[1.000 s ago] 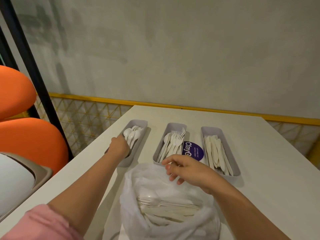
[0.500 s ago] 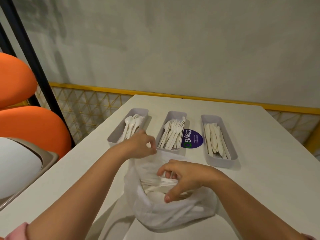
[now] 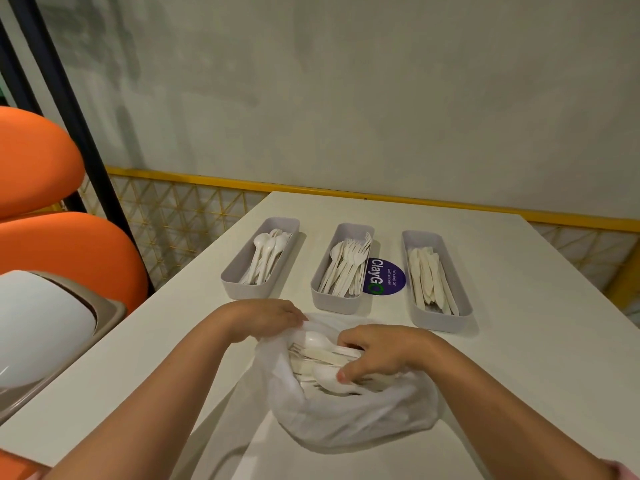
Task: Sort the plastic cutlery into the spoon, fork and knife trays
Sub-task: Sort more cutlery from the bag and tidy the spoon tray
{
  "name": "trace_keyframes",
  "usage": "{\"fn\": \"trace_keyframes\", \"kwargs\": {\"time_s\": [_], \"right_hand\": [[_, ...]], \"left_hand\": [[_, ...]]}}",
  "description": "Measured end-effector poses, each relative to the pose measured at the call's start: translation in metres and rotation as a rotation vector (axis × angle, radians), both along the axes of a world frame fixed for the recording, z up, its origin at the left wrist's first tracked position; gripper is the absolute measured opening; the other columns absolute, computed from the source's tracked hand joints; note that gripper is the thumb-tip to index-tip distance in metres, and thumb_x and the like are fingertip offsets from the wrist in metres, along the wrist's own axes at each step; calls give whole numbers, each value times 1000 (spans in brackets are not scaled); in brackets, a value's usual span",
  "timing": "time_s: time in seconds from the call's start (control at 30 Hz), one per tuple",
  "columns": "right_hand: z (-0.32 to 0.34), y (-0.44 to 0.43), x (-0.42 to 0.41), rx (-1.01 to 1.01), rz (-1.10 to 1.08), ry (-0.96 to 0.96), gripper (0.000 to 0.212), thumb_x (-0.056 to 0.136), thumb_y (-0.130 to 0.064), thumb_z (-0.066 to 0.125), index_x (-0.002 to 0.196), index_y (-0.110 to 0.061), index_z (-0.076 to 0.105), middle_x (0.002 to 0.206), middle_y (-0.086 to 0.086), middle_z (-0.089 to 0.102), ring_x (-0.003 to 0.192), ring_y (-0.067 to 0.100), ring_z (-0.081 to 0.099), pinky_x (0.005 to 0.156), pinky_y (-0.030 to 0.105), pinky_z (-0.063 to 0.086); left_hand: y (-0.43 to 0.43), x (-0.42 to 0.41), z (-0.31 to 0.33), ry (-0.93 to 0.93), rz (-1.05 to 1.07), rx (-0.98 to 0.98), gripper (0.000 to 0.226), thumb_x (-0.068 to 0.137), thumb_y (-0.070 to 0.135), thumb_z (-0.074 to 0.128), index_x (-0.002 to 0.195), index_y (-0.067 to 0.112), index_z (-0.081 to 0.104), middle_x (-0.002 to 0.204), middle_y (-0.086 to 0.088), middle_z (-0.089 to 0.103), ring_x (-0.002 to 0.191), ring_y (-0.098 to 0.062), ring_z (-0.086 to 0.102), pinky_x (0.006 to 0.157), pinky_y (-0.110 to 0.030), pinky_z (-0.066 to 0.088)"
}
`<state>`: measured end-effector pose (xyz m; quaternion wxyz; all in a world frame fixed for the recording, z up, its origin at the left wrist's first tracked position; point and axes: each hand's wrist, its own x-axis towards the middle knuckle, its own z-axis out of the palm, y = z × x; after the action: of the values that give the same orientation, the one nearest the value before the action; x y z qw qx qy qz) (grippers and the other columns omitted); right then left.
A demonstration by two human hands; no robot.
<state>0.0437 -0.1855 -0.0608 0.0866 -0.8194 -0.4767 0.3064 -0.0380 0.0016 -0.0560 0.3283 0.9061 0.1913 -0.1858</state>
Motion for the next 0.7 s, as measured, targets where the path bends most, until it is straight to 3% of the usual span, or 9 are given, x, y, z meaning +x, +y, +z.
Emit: {"fn": "trace_keyframes", "kwargs": {"time_s": [0.2,0.43,0.57,0.7], "right_hand": [[-1,-6,2,75,-32,58,17,91,-34,55,101,-24,45,101,-5,49,92,14,45,81,26,36],[-1,-14,5,161,-4,73,9,93,-32,54,90,-30,45,86,-13,47,78,5,43,72,21,35],[1,-19,8,191,-29,121,12,91,-30,55,101,-26,49,94,-8,52,85,11,48,76,24,39],[-1,-21,11,267,-87,188,18,92,-26,55,107,-27,47,97,-7,55,86,11,50,75,23,40]], "left_hand": [[4,-1,-9,-112,35,-35,49,88,-2,36,122,24,59,131,2,47,119,-18,46,102,-29,42],[7,1,-17,-183,79,-5,49,88,-4,36,118,25,61,134,4,46,113,-14,45,90,-22,38],[3,2,-18,-239,100,20,46,91,-4,33,124,17,56,133,2,48,107,-13,45,85,-19,33],[2,2,-23,-276,101,73,37,95,3,37,129,12,50,135,-5,49,117,-21,48,87,-20,34]]}}
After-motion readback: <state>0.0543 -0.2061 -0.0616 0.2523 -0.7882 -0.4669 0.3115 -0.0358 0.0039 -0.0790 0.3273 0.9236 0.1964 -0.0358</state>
